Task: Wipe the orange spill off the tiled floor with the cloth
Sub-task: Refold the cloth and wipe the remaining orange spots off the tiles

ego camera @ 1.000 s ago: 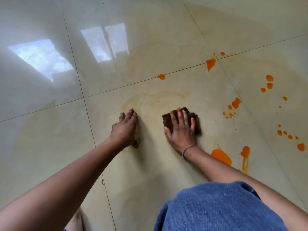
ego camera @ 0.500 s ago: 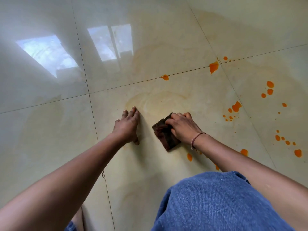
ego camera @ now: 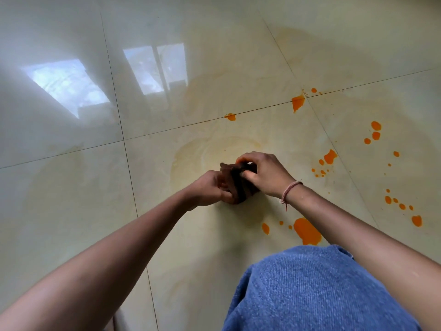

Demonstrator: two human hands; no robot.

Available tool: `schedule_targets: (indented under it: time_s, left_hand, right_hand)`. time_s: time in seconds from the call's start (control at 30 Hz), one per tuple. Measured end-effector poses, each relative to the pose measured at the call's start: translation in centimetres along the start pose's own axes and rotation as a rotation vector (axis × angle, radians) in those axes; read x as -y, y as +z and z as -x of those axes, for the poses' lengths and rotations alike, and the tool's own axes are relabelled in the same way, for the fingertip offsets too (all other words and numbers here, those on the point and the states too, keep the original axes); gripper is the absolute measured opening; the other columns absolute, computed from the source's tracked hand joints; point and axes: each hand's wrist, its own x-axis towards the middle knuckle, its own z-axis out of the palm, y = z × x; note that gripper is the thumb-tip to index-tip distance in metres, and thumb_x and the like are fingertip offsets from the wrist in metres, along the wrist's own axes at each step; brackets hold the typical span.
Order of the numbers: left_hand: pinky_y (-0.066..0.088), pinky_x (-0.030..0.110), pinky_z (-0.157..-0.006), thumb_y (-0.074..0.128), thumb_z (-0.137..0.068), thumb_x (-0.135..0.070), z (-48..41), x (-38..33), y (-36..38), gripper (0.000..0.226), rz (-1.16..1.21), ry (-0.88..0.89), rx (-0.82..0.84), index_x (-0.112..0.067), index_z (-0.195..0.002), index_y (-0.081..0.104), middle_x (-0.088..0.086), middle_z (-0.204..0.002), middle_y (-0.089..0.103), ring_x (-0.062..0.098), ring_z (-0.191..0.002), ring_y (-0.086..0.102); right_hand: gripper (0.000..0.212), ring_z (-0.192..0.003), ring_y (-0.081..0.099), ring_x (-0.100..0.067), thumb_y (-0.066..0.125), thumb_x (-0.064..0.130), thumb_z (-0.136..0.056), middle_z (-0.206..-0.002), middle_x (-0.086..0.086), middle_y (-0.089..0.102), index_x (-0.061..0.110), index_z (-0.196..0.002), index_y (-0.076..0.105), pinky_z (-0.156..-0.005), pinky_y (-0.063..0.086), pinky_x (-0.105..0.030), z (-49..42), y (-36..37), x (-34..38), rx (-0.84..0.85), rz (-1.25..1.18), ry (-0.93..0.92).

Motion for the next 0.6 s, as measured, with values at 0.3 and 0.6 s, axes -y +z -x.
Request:
schedule_targets:
  time_s: [0.3, 0.6]
  left_hand:
    - [0.046, 0.017, -0.065, 0.057, -0.086, 0.003, 0.7, -0.9, -0.9, 0.024, 0.109, 0.045, 0.055, -0.017, -0.089, 0.069, -0.007, -0.077, 0.067, 0.005, -0.073, 0.061]
    - [0.050, 0.041, -0.084, 0.056, -0.085, -0.011, 2.1, -1.6, -2.5, 0.018, 0.518, -0.088, 0.283, -0.014, -0.095, 0.070, 0.008, -0.093, 0.068, 0.020, -0.087, 0.066]
  right_hand:
    - [0.061, -0.096, 0.058, -0.014, 0.072, 0.022, -0.084, -0.110, 0.004, 0.061, 0.030, -0.139, 0.047, -0.070, 0.045, -0.016, -1.9, -3.8, 2.4, 0.338, 0.161, -0.045]
    - [0.022, -0.082, 0.061, -0.018, 0.069, 0.034, -0.083, -0.088, -0.001, 0.066, 0.016, -0.096, 0.068, -0.070, 0.052, -0.033, -3.2, -5.5, 4.5, 0.376, 0.151, -0.040]
